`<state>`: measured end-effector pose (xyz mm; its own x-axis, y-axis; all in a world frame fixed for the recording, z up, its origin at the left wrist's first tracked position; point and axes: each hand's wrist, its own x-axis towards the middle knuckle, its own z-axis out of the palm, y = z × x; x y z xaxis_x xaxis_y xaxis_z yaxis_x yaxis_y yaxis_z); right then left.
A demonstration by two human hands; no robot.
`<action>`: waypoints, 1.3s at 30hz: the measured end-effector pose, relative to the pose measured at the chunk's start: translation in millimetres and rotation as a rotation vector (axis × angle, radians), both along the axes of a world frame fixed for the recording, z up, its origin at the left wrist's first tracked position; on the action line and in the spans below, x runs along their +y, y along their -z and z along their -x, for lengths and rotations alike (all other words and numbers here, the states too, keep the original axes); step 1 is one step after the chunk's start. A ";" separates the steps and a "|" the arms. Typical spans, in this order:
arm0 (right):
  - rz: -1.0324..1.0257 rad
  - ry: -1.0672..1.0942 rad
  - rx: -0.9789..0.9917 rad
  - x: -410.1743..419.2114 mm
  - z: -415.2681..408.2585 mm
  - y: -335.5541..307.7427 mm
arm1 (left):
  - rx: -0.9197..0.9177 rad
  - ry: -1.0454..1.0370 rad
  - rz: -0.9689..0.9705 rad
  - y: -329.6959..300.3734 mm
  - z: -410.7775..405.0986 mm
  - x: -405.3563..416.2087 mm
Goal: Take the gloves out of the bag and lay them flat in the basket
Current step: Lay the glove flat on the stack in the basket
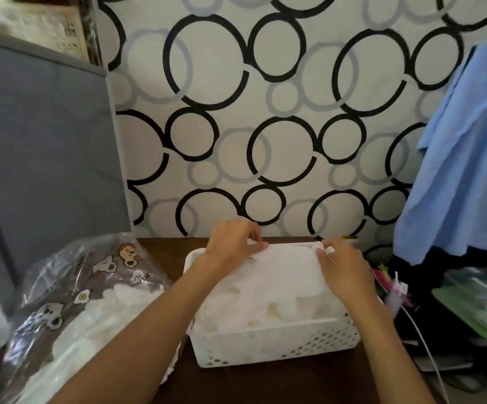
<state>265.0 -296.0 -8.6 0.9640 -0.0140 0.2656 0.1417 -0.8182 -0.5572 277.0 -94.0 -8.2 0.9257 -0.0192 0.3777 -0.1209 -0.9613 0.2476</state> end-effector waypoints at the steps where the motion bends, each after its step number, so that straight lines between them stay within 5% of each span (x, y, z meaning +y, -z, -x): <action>1: 0.026 0.011 -0.011 0.3 0.5 -0.1 | -0.023 -0.002 -0.017 0.3 -0.6 -1.8; 5: 0.007 0.049 -0.032 -0.4 2.7 -2.2 | -0.119 0.040 0.044 -9.0 13.6 -0.9; 9: -0.004 0.004 0.022 -11.0 4.3 -15.9 | 0.144 0.219 0.057 -29.7 54.3 4.0; 15: 0.288 -0.380 0.595 -7.5 36.7 -49.4 | 0.331 0.267 -0.116 -28.1 81.7 -16.3; 30: 0.453 -0.627 0.558 20.1 47.3 -40.5 | 0.395 0.255 0.018 -30.2 73.6 -13.1; 33: 0.298 -0.628 0.537 14.7 41.2 -39.8 | 0.366 0.218 0.007 -31.5 73.5 -4.5; 36: 0.014 -0.451 0.303 0.7 24.5 -39.4 | 0.469 0.177 -0.030 -27.3 78.8 4.3; 39: 0.173 -0.498 0.336 0.3 10.2 -21.0 | 0.601 0.159 -0.197 -15.6 81.7 9.0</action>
<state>254.8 -295.7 12.4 0.8748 0.4751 -0.0948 0.3699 -0.7814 -0.5026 195.3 -85.0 7.4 0.9547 -0.1893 -0.2297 -0.1607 -0.9773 0.1377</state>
